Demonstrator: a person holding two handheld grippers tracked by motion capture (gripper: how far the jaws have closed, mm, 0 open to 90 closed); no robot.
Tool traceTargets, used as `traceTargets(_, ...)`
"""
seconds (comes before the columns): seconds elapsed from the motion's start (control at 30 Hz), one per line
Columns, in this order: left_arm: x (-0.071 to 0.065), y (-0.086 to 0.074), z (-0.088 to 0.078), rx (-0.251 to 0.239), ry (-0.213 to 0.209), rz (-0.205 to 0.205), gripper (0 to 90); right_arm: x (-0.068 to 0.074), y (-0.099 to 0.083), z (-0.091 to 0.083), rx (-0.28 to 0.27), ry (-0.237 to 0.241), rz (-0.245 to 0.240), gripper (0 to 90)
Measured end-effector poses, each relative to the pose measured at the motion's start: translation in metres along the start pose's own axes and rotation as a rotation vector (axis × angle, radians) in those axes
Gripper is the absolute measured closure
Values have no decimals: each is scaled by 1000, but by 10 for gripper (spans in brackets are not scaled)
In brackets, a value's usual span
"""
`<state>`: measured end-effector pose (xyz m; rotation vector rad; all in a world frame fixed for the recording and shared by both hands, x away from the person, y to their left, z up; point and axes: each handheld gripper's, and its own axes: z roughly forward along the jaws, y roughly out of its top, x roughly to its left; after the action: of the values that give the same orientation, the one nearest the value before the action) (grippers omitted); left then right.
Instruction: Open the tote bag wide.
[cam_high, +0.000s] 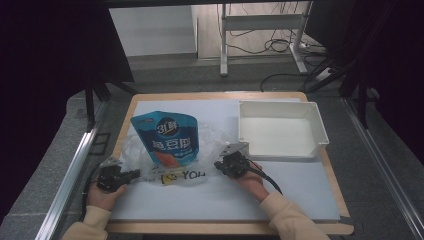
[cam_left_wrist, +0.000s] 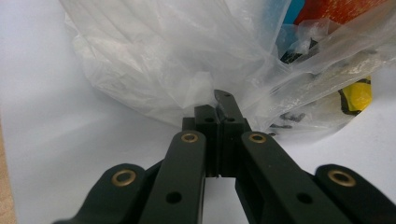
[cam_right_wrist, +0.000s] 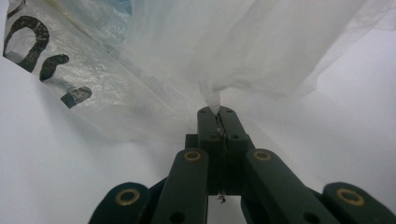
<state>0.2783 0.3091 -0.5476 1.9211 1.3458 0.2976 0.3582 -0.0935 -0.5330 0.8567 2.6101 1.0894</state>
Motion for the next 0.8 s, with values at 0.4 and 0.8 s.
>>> traceTargets(0.4, -5, -2, 4, 10, 17, 19, 894, 0, 0, 0, 0, 0, -2, 887)
traceTargets(0.8, -4, -2, 2, -6, 18, 13, 809, 0, 0, 0, -4, -3, 0, 869)
